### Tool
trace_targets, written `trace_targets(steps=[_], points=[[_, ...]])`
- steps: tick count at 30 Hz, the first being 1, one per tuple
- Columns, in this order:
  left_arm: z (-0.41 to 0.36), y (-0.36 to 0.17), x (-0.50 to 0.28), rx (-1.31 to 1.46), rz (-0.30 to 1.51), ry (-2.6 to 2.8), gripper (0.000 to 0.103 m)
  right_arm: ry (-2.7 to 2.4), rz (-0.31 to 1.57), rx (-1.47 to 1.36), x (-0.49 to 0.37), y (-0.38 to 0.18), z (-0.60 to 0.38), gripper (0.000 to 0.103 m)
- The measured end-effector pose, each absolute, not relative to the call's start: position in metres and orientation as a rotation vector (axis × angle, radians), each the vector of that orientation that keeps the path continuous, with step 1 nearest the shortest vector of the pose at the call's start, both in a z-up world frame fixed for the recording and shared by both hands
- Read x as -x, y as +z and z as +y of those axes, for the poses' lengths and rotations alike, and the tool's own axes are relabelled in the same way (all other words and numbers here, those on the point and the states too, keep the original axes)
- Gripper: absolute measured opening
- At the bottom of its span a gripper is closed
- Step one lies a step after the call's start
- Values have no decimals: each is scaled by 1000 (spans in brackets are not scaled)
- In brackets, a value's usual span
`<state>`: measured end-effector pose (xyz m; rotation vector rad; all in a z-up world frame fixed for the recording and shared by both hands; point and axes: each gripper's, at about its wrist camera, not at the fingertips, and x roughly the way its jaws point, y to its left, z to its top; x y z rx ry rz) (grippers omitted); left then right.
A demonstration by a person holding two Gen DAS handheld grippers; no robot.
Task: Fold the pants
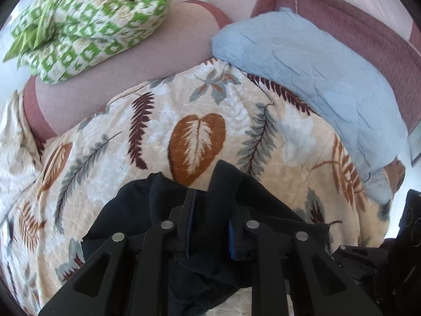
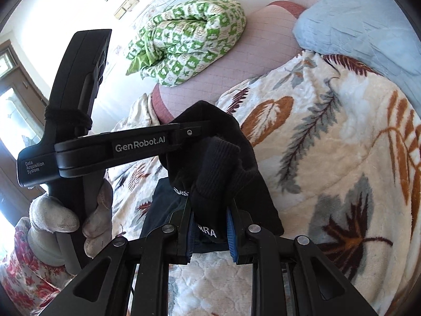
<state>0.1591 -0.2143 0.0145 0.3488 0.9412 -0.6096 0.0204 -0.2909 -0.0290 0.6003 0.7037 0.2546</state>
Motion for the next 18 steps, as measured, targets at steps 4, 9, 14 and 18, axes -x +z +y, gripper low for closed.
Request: trace_targets(steps=[4, 9, 14, 18], points=[[-193, 21, -158, -311, 927, -602, 19, 262, 718, -578, -23, -21, -279, 23], [-161, 23, -164, -226, 927, -588, 19, 290, 734, -502, -29, -7, -251, 23], [-122, 20, -173, -145, 936, -567, 19, 330, 756, -447, -40, 0, -218, 23], [-96, 15, -180, -108, 944, -553, 20, 374, 757, -395, -50, 2, -192, 23]])
